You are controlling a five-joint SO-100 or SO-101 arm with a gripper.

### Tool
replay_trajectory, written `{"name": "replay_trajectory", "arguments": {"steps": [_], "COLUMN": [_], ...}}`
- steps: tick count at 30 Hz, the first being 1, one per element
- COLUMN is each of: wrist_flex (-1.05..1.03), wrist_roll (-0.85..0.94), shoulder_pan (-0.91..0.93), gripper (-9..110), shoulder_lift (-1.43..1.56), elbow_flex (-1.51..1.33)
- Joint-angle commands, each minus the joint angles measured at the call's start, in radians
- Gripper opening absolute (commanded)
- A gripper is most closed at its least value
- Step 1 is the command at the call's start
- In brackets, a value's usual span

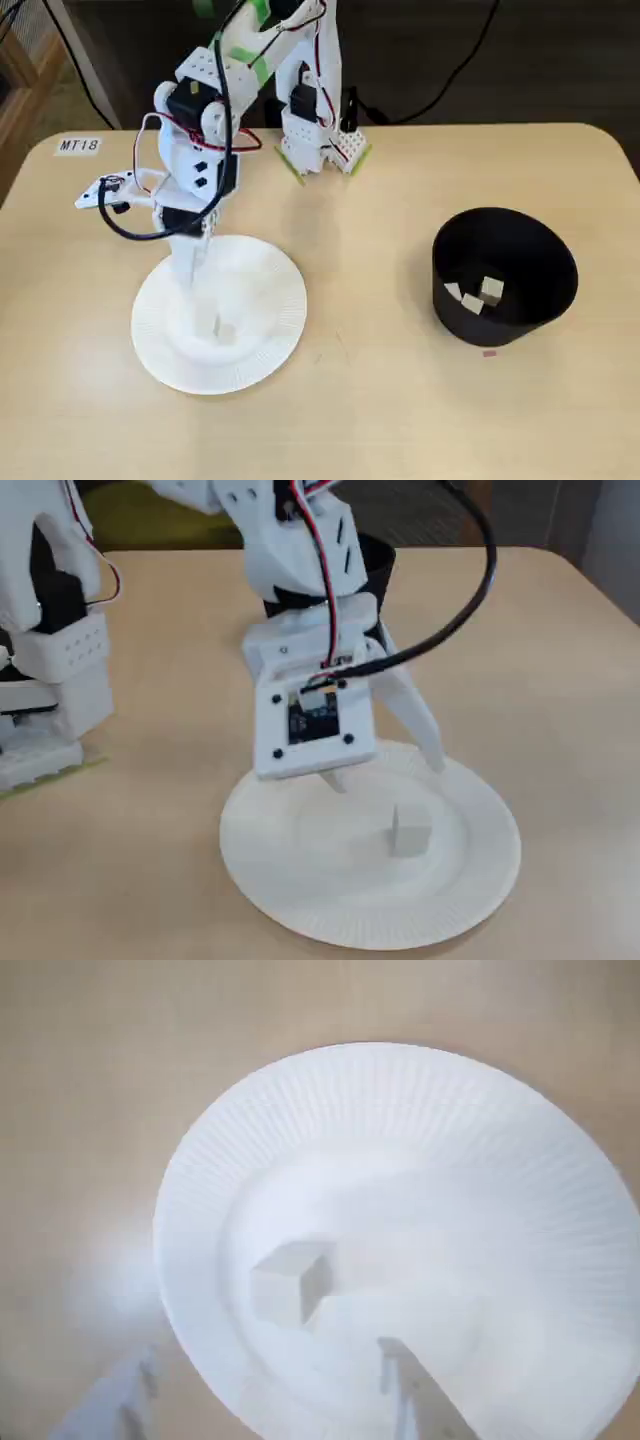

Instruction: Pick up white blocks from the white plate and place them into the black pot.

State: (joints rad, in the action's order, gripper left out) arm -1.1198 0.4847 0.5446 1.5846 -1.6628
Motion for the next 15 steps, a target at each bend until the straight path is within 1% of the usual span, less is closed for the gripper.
{"name": "replay_trajectory", "arguments": {"steps": [1,6,10,15], "wrist_flex": [-0.011,-0.026,-0.035,-0.100], "wrist_roll": [-0.014,-0.041,-0.101,-0.107], "shoulder_pan": [-0.018,-0.055,-0.064,-0.081], "gripper": [37,39,42,44], "shoulder_lift": [-0.043,-0.149,-0.195,-0.278], "elbow_flex": [0.092,0.207,0.230,0.296]}}
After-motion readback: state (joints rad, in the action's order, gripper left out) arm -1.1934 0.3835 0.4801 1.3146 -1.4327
